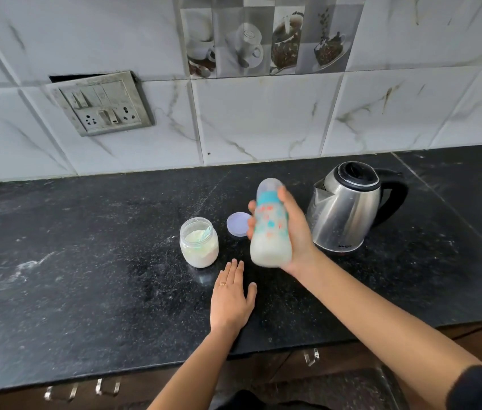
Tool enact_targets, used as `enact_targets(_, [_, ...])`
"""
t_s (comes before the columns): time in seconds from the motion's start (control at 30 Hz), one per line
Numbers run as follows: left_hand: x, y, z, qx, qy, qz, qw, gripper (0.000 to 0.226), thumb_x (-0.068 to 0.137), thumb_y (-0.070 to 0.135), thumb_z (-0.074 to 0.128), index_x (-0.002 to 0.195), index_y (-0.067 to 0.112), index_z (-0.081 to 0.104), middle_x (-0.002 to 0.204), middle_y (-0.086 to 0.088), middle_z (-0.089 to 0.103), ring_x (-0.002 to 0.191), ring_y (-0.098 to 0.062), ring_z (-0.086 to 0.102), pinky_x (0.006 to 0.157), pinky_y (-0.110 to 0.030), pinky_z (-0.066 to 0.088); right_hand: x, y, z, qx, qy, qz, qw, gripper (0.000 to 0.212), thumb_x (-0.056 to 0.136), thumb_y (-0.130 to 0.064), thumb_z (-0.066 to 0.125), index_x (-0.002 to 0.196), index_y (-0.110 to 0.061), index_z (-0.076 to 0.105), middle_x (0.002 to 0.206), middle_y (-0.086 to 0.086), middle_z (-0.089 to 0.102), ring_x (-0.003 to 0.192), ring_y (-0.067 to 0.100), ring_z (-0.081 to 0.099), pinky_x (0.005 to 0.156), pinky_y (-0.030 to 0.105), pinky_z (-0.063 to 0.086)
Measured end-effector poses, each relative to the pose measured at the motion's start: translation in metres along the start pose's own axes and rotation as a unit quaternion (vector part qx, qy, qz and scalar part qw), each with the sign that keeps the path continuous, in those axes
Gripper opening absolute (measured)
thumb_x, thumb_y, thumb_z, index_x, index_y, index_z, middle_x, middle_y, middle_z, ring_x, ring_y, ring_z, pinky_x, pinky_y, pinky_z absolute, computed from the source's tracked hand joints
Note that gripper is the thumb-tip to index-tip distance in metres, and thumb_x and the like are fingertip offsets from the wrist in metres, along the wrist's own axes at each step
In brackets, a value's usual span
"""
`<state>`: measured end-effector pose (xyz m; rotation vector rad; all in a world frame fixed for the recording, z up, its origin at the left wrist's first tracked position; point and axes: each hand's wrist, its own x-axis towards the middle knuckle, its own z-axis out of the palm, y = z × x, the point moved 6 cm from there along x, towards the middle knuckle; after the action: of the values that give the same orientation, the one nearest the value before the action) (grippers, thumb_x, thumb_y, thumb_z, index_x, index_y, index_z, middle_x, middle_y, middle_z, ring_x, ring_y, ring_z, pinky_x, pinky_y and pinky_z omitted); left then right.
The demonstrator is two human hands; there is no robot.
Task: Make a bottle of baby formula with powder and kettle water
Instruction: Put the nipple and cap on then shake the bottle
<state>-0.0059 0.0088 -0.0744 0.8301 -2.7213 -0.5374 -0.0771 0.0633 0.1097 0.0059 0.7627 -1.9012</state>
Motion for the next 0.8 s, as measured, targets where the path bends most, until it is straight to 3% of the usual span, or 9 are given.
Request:
enact_targets(0.07, [-0.001, 0.0, 0.0, 0.0, -0.002, -0.002, 1.0, 0.062, 0.099, 0.045, 0.032, 0.151, 0.015, 0.02, 0.159, -0.001, 0.016, 0.147, -0.012, 0.009, 0.116, -0.022, -0.004, 0.01, -0.009, -0.004, 0.118, 0.064, -0.002, 0.991, 0.041, 0.09, -0.045, 0.056, 0.092, -0.004, 0.054, 0.077, 0.008, 0.056, 0.056, 0.02, 0.059, 0.046, 0.027, 0.054])
enact_targets(0.13, [-0.001, 0.001, -0.001, 0.0, -0.001, -0.001, 1.0, 0.062, 0.099, 0.045, 0.031, 0.151, 0.016, 0.019, 0.159, -0.001, 0.015, 0.147, -0.011, 0.008, 0.115, -0.022, -0.005, 0.014, -0.009, -0.006, 0.162, 0.093, 0.015, 0.982, 0.045, 0.09, -0.046, 0.057, 0.104, -0.004, 0.052, 0.081, 0.012, 0.056, 0.062, 0.023, 0.06, 0.045, 0.03, 0.054])
enact_targets(0.3, [-0.001, 0.0, 0.0, -0.005, -0.004, -0.005, 1.0, 0.062, 0.099, 0.046, 0.03, 0.152, 0.016, 0.017, 0.159, 0.0, 0.013, 0.147, -0.011, 0.007, 0.116, -0.023, -0.003, 0.01, 0.0, -0.009, 0.142, 0.122, 0.048, 0.981, 0.048, 0.098, -0.041, 0.047, 0.122, 0.0, 0.045, 0.092, 0.023, 0.058, 0.078, 0.03, 0.059, 0.042, 0.042, 0.055])
enact_targets(0.43, [-0.002, 0.0, -0.002, -0.004, -0.004, -0.004, 1.0, 0.062, 0.099, 0.046, 0.03, 0.152, 0.016, 0.016, 0.159, 0.0, 0.012, 0.147, -0.01, 0.005, 0.116, -0.023, -0.005, 0.014, 0.004, -0.015, 0.149, 0.127, 0.055, 0.979, 0.048, 0.097, -0.037, 0.051, 0.128, -0.001, 0.043, 0.097, 0.024, 0.058, 0.08, 0.031, 0.059, 0.042, 0.042, 0.055])
enact_targets(0.67, [-0.001, 0.0, -0.002, -0.006, -0.006, -0.006, 1.0, 0.062, 0.099, 0.046, 0.03, 0.152, 0.016, 0.017, 0.159, -0.001, 0.013, 0.147, -0.01, 0.005, 0.115, -0.022, -0.005, 0.015, -0.005, -0.01, 0.051, 0.081, 0.05, 0.994, 0.041, 0.083, -0.04, 0.068, 0.104, -0.008, 0.053, 0.07, 0.015, 0.064, 0.067, 0.021, 0.061, 0.049, 0.032, 0.058])
enact_targets(0.73, [-0.001, 0.0, -0.002, -0.004, -0.007, -0.006, 1.0, 0.062, 0.099, 0.046, 0.03, 0.152, 0.016, 0.017, 0.159, -0.001, 0.014, 0.147, -0.01, 0.006, 0.115, -0.022, -0.005, 0.018, -0.009, -0.008, 0.011, 0.045, 0.041, 0.998, 0.054, 0.069, -0.034, 0.078, 0.113, -0.011, 0.054, 0.079, 0.016, 0.067, 0.069, 0.022, 0.067, 0.056, 0.034, 0.06])
enact_targets(0.8, [0.0, 0.0, -0.002, -0.004, -0.007, -0.006, 1.0, 0.062, 0.099, 0.046, 0.03, 0.151, 0.016, 0.018, 0.159, 0.0, 0.014, 0.146, -0.01, 0.006, 0.116, -0.023, -0.004, 0.023, -0.013, -0.007, -0.015, 0.003, 0.025, 1.0, 0.092, 0.044, -0.024, 0.093, 0.126, -0.017, 0.052, 0.086, 0.019, 0.072, 0.076, 0.026, 0.072, 0.062, 0.037, 0.06])
